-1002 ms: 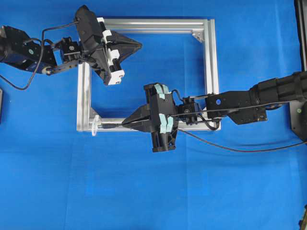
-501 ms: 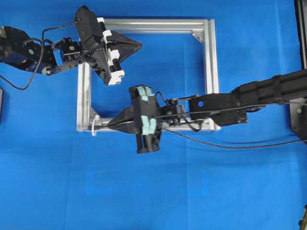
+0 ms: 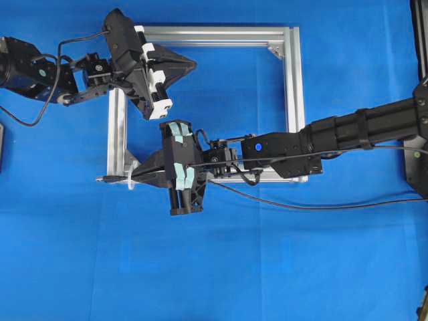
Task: Insert the wire through the string loop located on the left side.
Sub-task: 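Push the USB plug through the white zip-tie loop with the right gripper, then swing the left gripper around to the left of the loop, opening it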
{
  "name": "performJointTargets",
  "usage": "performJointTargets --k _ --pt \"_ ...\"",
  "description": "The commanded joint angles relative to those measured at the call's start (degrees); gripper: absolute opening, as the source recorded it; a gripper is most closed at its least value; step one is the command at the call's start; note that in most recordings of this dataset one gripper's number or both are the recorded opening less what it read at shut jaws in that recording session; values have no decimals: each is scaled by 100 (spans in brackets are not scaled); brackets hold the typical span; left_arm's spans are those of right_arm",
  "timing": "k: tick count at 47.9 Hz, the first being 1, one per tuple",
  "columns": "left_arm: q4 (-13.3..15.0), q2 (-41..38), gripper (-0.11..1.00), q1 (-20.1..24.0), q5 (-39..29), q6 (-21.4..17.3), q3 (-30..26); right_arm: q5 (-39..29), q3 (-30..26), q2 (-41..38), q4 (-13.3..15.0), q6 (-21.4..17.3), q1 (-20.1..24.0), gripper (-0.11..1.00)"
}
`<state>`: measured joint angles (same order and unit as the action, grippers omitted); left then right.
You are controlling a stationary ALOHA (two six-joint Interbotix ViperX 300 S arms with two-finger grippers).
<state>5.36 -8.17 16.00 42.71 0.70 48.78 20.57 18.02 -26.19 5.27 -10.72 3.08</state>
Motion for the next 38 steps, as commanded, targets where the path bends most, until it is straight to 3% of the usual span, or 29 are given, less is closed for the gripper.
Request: performJointTargets --k 1,15,38 --pt "-18 176 0 0 26 9 -35 9 -123 123 -9 -9 -9 0" --pt "-18 316 0 18 35 0 176 9 -123 123 -9 -9 -18 0" --pt "-18 1547 0 237 255 0 1881 9 -114 123 -9 -9 -9 0"
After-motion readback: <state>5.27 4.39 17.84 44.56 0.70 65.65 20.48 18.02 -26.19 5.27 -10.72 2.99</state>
